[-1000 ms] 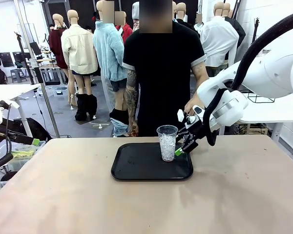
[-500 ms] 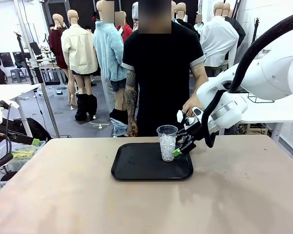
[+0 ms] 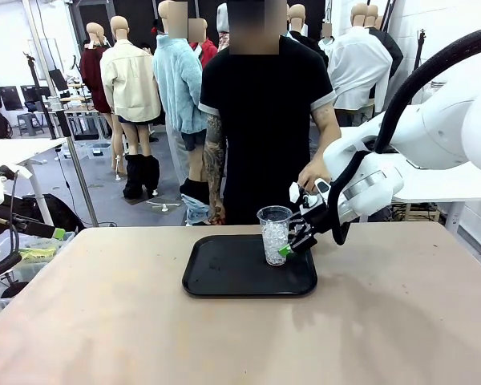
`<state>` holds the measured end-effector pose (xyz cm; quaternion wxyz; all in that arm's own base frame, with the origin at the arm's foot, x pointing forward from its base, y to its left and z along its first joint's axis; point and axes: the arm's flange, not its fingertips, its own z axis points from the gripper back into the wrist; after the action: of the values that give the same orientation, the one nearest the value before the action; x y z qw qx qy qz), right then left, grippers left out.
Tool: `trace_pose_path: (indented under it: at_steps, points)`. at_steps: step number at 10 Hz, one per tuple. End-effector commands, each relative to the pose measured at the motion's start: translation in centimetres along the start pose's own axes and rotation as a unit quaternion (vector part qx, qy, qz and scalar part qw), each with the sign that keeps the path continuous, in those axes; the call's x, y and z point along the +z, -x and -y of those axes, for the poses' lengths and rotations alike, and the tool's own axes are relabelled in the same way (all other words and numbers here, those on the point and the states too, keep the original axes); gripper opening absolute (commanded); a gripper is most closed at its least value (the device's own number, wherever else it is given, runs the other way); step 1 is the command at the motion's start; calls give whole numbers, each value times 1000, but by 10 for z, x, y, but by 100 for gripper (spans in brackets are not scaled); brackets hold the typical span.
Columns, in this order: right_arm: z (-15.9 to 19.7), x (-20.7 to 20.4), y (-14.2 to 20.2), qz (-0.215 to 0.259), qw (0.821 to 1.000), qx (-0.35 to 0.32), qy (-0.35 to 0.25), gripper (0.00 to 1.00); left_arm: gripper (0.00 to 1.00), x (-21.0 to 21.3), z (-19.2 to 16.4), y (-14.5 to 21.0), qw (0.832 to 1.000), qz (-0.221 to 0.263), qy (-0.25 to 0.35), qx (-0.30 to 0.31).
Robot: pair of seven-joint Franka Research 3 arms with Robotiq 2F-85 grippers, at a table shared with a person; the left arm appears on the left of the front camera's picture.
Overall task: Pour the drink into the iced cup.
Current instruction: Pick up the iced cup indicated by the human and present it to them.
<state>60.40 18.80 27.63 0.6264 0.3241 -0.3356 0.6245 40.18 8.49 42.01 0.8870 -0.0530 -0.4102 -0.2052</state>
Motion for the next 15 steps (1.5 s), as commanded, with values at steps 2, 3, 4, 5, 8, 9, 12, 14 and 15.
trace_pose_path:
  at_steps: [2,3,4,5,8,9,12,14,15]
  points:
    - [6,-10,7,31,999,19,4,100,100,-1,0,2,1000,5,-7,2]
    - [7,-10,7,35,999,21,5,100,100,-1,0,2,1000,5,-7,2]
    - [9,-11,9,43,999,21,2,100,100,-1,0,2,1000,5,-7,2]
    - [10,-13,9,44,999,23,-1,100,100,-1,0,2,1000,5,-7,2]
    - [13,-15,10,57,998,28,-4,100,100,-1,0,2,1000,5,-7,2]
    - [14,-17,10,62,998,26,-15,100,100,-1,0,2,1000,5,-7,2]
    - [14,-15,11,59,998,23,-18,83,100,-1,0,2,1000,5,-7,2]
    - [14,-14,11,55,998,16,-26,65,100,-1,0,2,1000,5,-7,2]
    - [14,-14,11,55,998,17,-28,65,100,-1,0,2,1000,5,-7,2]
